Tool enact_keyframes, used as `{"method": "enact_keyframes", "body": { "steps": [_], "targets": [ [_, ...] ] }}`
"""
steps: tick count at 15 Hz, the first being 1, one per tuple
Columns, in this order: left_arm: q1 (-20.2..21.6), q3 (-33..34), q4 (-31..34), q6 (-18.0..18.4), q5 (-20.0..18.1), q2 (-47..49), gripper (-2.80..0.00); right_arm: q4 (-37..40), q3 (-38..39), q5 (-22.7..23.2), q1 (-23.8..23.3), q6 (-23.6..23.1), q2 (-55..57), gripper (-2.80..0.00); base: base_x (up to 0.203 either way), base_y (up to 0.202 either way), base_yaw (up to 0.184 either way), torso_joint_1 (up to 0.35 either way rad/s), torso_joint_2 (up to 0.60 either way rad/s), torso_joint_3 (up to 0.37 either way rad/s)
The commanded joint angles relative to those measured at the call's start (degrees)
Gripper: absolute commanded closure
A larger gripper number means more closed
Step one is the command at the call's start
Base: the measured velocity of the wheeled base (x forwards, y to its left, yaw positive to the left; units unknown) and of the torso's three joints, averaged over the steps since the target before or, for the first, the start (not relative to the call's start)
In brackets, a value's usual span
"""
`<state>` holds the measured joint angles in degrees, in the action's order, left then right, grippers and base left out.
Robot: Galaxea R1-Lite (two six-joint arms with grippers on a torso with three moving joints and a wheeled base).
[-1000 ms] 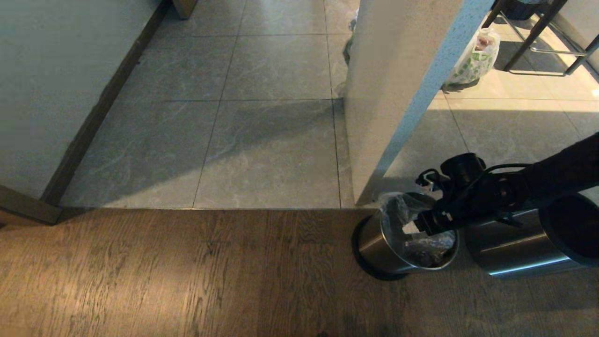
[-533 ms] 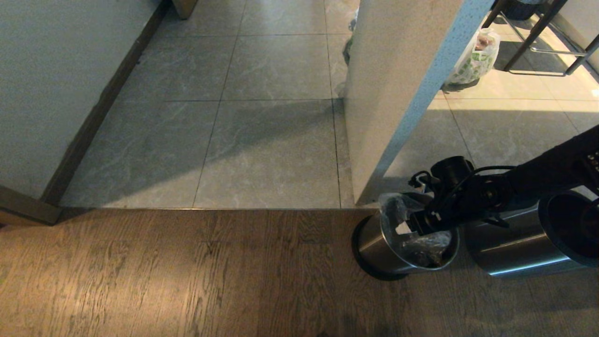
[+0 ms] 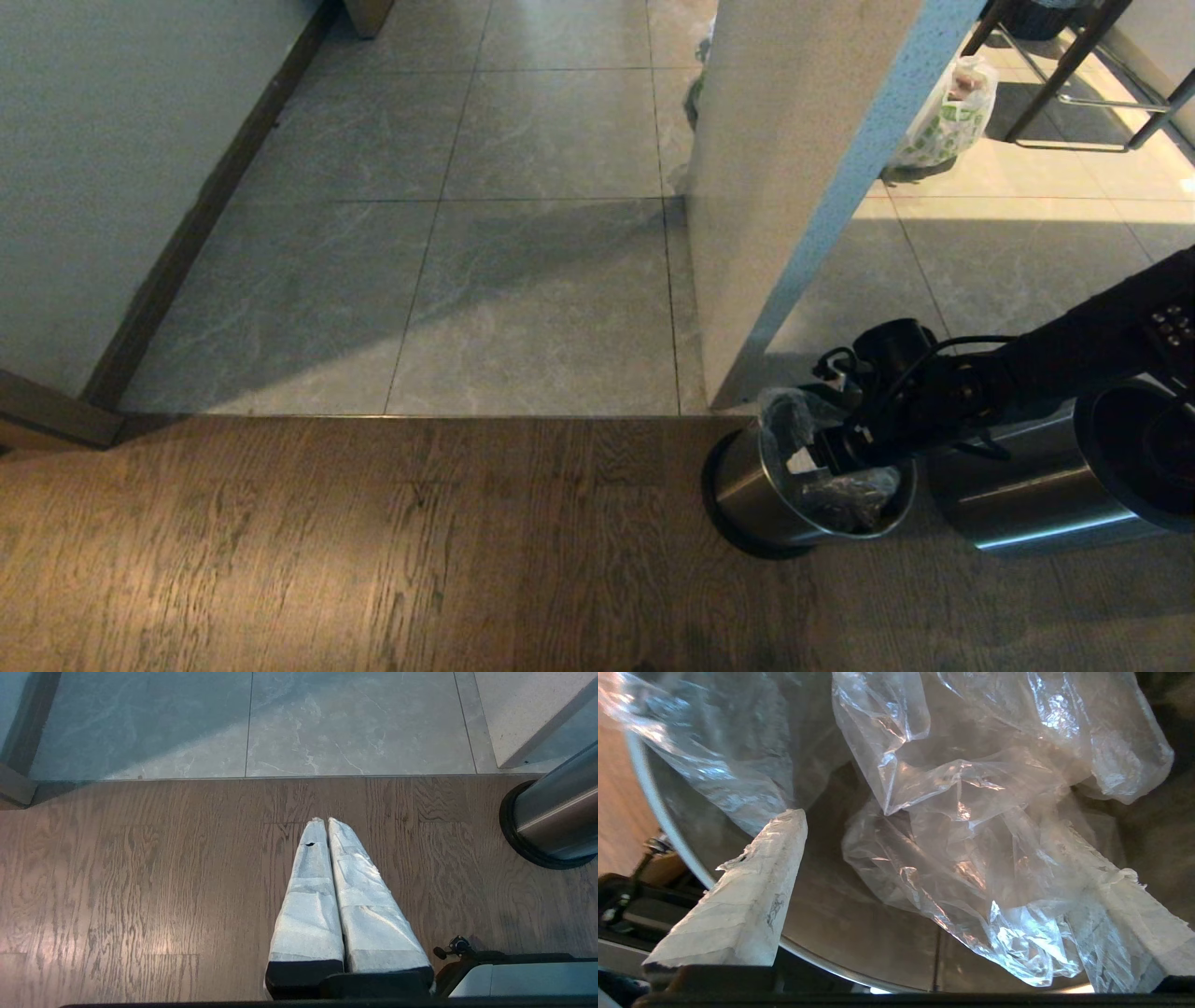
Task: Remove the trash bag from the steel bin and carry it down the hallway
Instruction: Pick up the trash bag
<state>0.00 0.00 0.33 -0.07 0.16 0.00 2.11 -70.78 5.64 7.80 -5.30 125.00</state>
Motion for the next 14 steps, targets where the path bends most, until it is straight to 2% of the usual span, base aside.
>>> {"method": "enact_keyframes", "body": {
  "steps": [1,5,14],
  "targets": [
    [0.0,0.0,0.0,0.0,0.0,0.0,0.00,0.0,-0.1,0.8,0.1,0.8,-0.1,-2.80,0.000,0.000,0.000,0.000,0.00,0.000],
    [0.0,0.0,0.0,0.0,0.0,0.0,0.00,0.2,-1.0,4.4,0.7,1.0,0.3,-2.80,0.000,0.000,0.000,0.000,0.00,0.000],
    [0.0,0.0,0.0,0.0,0.0,0.0,0.00,1.8,-1.6,4.6,1.6,0.9,1.1,-2.80,0.000,0.000,0.000,0.000,0.00,0.000]
  ]
}}
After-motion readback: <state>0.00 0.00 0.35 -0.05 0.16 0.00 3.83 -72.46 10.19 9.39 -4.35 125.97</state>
